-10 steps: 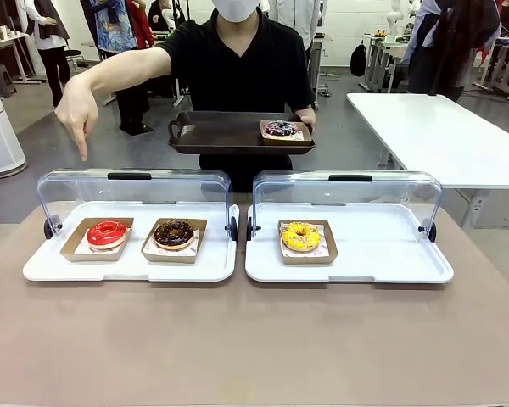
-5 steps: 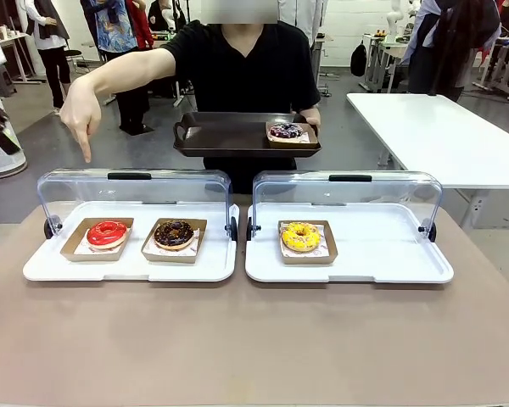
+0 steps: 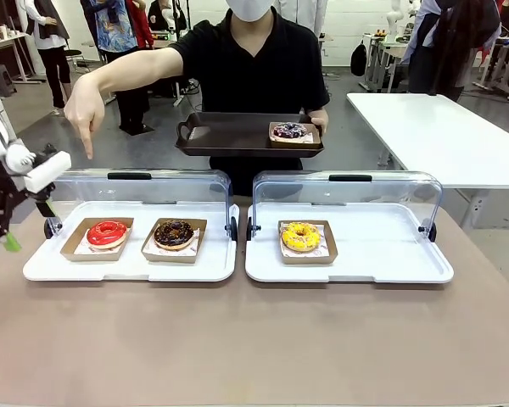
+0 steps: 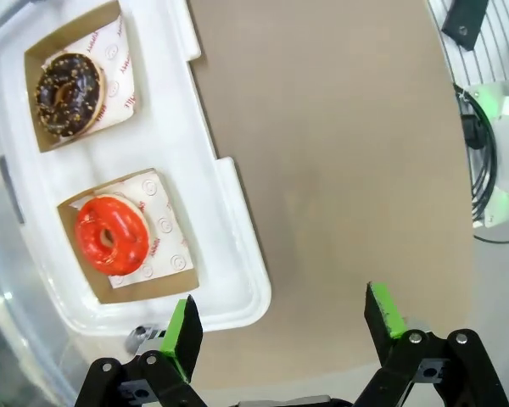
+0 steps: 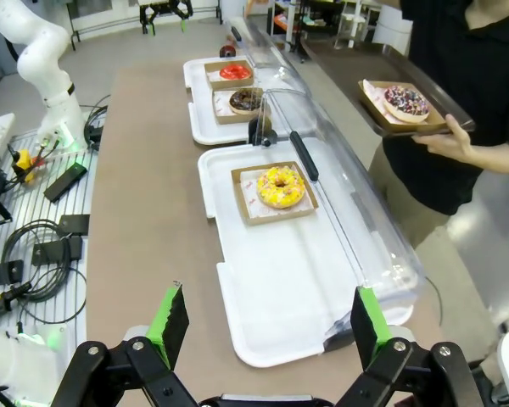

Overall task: Provide the desired donut to the person.
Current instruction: Pick up and lift the Paper togo box containing the Donut pointed at by the person.

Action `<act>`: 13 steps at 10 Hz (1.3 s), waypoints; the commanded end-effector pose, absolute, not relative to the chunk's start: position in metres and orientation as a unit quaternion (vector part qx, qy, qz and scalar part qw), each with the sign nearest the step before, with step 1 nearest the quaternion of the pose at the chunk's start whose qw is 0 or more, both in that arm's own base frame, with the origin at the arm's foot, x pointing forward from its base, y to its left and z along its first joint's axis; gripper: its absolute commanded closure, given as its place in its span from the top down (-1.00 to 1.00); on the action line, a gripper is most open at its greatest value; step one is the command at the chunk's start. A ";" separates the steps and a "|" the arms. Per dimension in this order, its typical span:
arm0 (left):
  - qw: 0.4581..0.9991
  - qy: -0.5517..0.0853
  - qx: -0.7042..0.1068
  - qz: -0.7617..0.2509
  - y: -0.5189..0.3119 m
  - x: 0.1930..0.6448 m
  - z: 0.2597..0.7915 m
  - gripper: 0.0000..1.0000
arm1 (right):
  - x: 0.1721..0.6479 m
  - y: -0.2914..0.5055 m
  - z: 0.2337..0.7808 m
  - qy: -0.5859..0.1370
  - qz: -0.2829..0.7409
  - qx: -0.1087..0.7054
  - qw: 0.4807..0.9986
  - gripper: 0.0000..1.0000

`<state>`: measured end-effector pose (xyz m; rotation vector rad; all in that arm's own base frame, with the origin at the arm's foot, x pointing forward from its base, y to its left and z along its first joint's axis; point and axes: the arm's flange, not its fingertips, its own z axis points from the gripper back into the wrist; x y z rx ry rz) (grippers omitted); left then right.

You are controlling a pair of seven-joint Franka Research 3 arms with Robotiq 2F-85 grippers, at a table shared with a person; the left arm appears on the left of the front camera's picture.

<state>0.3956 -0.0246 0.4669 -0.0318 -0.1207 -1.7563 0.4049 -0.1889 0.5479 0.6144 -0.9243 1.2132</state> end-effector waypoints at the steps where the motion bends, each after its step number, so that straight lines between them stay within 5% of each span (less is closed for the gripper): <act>1: 0.660 -0.057 -0.005 -0.749 -0.028 0.410 0.441 1.00 | 0.404 -0.189 0.547 -0.410 0.542 0.273 0.681 1.00; 13: 0.677 -0.048 0.004 -0.734 -0.020 0.441 0.400 1.00 | 0.404 -0.189 0.547 -0.410 0.542 0.273 0.681 1.00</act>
